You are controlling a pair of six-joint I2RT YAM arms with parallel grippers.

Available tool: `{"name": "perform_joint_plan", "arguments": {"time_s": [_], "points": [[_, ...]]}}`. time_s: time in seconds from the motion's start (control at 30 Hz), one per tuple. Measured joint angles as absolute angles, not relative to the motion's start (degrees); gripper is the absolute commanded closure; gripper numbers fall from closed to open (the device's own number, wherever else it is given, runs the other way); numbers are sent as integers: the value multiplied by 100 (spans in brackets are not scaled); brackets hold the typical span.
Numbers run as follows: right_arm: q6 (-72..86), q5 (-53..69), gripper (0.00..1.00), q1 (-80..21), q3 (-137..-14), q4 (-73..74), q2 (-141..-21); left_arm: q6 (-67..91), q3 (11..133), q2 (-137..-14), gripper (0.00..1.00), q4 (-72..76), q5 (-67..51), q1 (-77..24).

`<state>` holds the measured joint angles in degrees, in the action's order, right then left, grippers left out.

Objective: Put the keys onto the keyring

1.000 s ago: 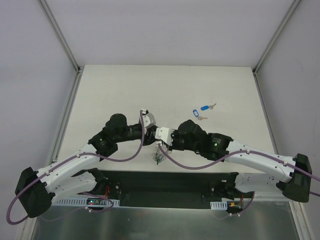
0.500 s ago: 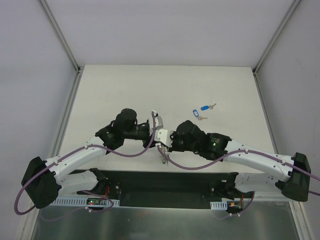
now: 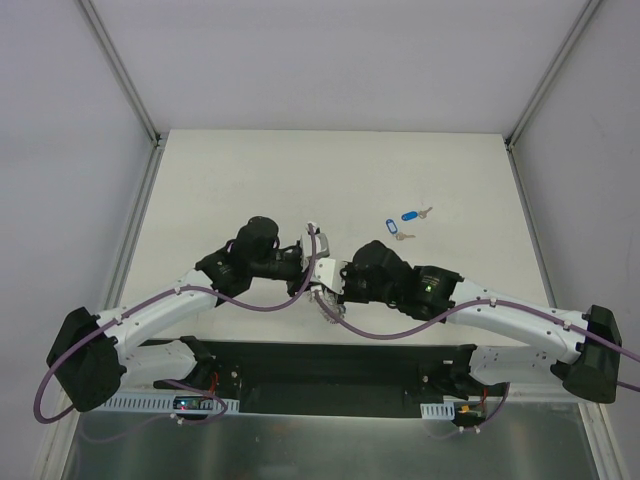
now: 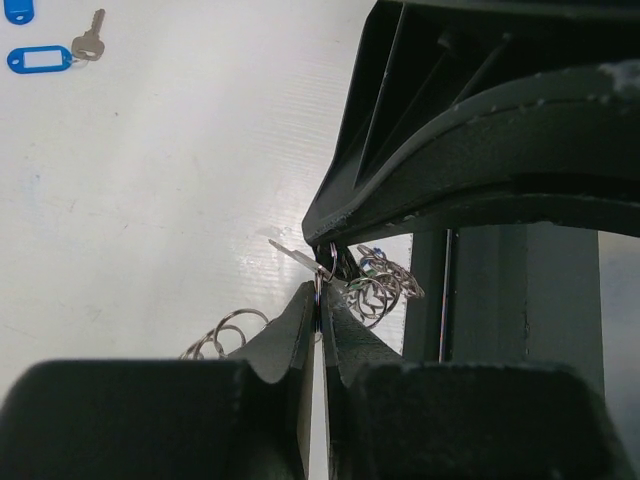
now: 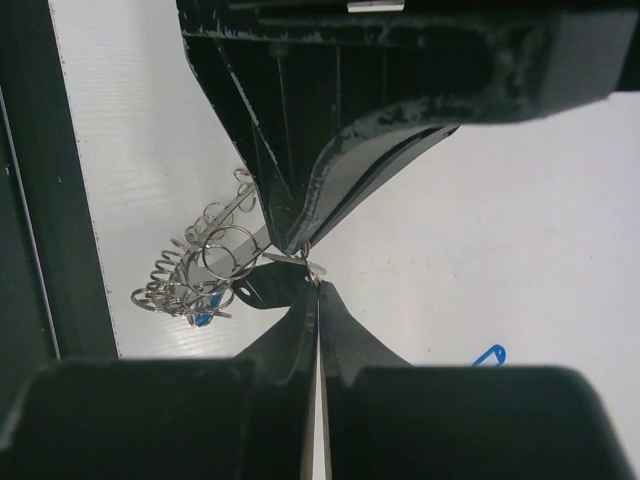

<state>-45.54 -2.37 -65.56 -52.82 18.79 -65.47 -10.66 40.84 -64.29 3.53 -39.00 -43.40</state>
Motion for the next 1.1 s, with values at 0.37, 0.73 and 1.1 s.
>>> {"name": "perform_joint_plan", "arguments": {"time_s": [0.37,0.73,1.1], "points": [[-4534,-403,99,-6613,-5262,1686,-6331,-967,3944,-5830,100,436,-3607,-4340],[-4287,-375,99,-6619,-4991,1533,-6149,-499,3369,-5057,100,1116,-3127,-4340],[-4099,-370,69,-6670,-4967,1466,-6195,5,3026,-5107,100,2018,-2930,-4340]]}}
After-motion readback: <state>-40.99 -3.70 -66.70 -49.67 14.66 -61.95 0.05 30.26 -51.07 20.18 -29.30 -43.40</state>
